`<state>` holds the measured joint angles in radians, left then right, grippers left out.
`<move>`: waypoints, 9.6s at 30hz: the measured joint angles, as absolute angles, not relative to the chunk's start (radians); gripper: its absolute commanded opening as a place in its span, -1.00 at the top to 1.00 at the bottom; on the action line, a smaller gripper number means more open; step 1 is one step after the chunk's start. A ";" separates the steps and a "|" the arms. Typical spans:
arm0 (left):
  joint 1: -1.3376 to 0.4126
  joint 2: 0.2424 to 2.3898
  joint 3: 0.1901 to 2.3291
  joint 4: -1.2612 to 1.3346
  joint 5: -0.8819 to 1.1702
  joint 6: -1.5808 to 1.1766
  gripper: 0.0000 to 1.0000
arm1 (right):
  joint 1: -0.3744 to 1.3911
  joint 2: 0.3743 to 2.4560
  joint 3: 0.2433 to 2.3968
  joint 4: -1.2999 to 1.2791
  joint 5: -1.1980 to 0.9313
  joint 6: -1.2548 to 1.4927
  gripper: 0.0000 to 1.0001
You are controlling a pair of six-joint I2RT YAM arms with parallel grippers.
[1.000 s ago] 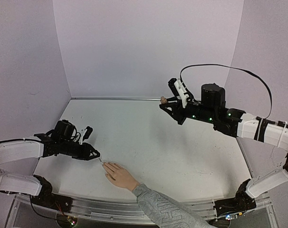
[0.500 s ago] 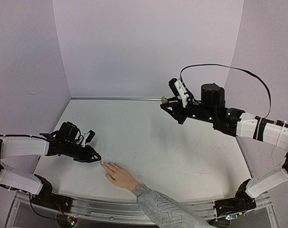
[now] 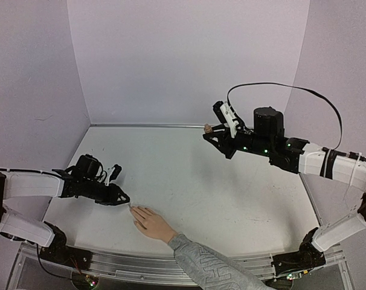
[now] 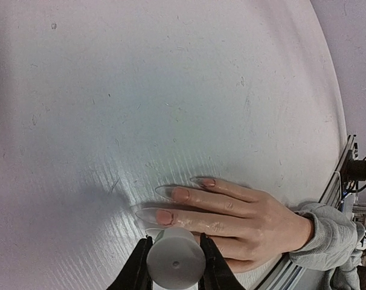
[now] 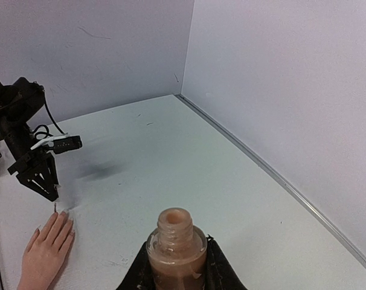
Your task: Paint the nails
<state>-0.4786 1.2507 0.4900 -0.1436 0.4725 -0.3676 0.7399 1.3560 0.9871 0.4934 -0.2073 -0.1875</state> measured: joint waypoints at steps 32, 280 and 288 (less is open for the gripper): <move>-0.472 1.275 0.490 -0.129 0.496 -0.375 1.00 | 0.735 1.359 0.987 0.493 -0.217 -0.187 1.00; -0.471 1.339 0.498 -0.105 0.384 -0.398 1.00 | 0.724 1.404 0.987 0.492 -0.255 -0.183 1.00; -0.471 1.151 0.459 -0.102 0.356 -0.412 1.00 | 0.724 1.404 0.987 0.492 -0.256 -0.183 1.00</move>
<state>-0.4709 1.1507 0.4591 -0.1020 0.3557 -0.4118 0.7242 1.4044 0.9871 0.4919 -0.2558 -0.1829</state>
